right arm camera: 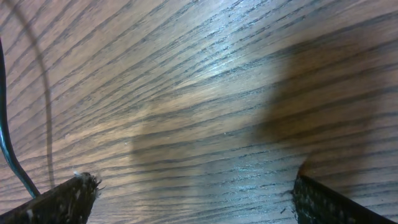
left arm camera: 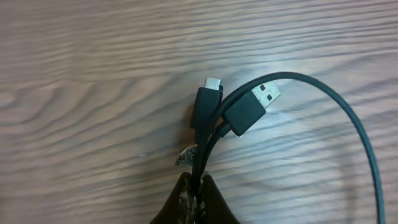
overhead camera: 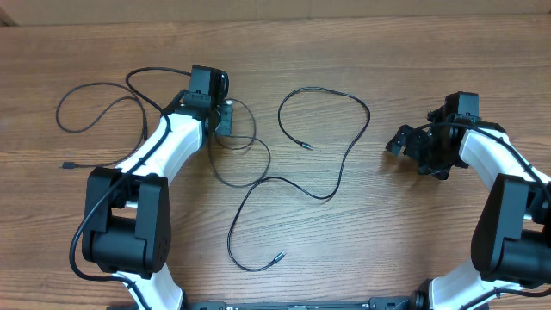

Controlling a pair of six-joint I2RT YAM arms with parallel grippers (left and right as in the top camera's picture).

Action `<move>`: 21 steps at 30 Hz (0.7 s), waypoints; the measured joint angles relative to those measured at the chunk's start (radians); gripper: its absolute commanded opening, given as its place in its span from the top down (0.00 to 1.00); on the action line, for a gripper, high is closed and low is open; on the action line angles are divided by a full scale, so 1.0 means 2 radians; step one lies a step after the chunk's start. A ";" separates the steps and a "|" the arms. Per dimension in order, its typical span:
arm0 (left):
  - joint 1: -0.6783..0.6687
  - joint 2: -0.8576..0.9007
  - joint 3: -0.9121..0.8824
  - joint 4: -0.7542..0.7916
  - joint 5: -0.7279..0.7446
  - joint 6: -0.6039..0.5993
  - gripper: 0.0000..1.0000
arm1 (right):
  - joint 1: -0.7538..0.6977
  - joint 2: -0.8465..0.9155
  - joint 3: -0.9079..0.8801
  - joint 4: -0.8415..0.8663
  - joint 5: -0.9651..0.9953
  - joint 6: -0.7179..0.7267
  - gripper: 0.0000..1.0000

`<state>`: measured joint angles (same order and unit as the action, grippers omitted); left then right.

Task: Untangle cables
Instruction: 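Lift the held cable with the left gripper and pull it left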

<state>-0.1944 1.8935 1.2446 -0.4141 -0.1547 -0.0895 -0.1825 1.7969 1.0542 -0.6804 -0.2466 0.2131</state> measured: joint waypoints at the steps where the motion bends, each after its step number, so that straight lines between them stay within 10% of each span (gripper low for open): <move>1: 0.001 0.000 0.000 -0.004 -0.012 -0.012 0.96 | 0.000 0.000 0.000 0.000 0.000 0.000 0.00; 21: 0.187 -0.004 0.000 -0.051 -0.056 -0.222 0.96 | 0.000 0.000 0.000 0.000 0.000 0.000 0.00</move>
<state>0.1791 1.8847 1.2446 -0.5163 -0.2676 -0.5339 -0.1825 1.7969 1.0542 -0.6804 -0.2462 0.2134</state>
